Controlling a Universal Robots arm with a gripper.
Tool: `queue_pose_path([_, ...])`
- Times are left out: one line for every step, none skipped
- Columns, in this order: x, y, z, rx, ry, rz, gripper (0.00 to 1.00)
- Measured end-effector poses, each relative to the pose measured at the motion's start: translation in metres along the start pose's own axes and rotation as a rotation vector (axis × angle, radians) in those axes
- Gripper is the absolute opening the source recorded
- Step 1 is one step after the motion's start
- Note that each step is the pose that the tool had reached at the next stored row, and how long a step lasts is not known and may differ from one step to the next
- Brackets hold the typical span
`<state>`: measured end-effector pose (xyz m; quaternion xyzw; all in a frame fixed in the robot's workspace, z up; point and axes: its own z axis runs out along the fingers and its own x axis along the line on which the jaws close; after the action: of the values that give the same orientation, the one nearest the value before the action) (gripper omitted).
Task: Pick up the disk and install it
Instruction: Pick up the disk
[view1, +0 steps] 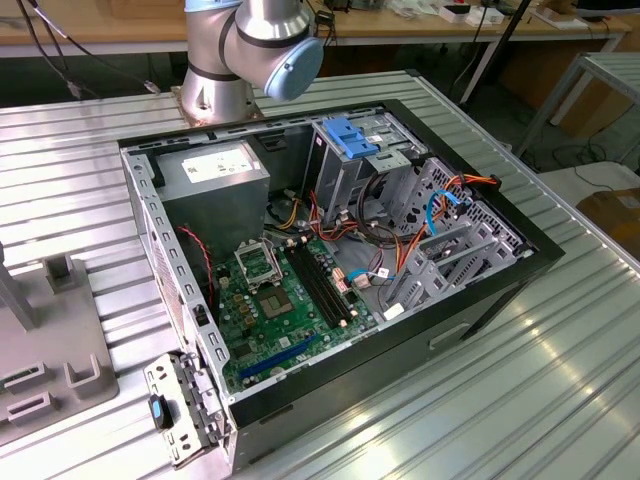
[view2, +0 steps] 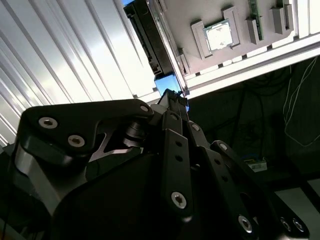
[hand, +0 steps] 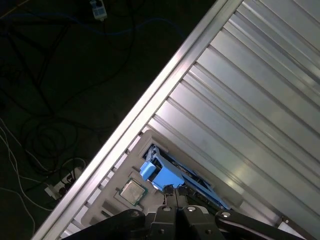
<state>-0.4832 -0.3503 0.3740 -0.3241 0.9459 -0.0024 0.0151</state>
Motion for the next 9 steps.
queue_pose_path([0.0000, 0.0000, 0.0000, 0.0000, 0.0000, 0.000, 0.11])
queue_pose_path([0.0000, 0.0000, 0.0000, 0.0000, 0.0000, 0.000, 0.11])
queue_pose_path([0.0000, 0.0000, 0.0000, 0.0000, 0.0000, 0.000, 0.11])
queue_pose_path([0.0000, 0.0000, 0.0000, 0.0000, 0.0000, 0.000, 0.11])
queue_pose_path([0.0000, 0.0000, 0.0000, 0.0000, 0.0000, 0.000, 0.11])
queue_pose_path([0.0000, 0.0000, 0.0000, 0.0000, 0.0000, 0.000, 0.11])
queue_pose_path([0.0000, 0.0000, 0.0000, 0.0000, 0.0000, -0.001, 0.11])
queue_pose_path([0.0000, 0.0000, 0.0000, 0.0000, 0.0000, -0.003, 0.11])
queue_pose_path([0.0000, 0.0000, 0.0000, -0.0001, 0.0000, -0.004, 0.11])
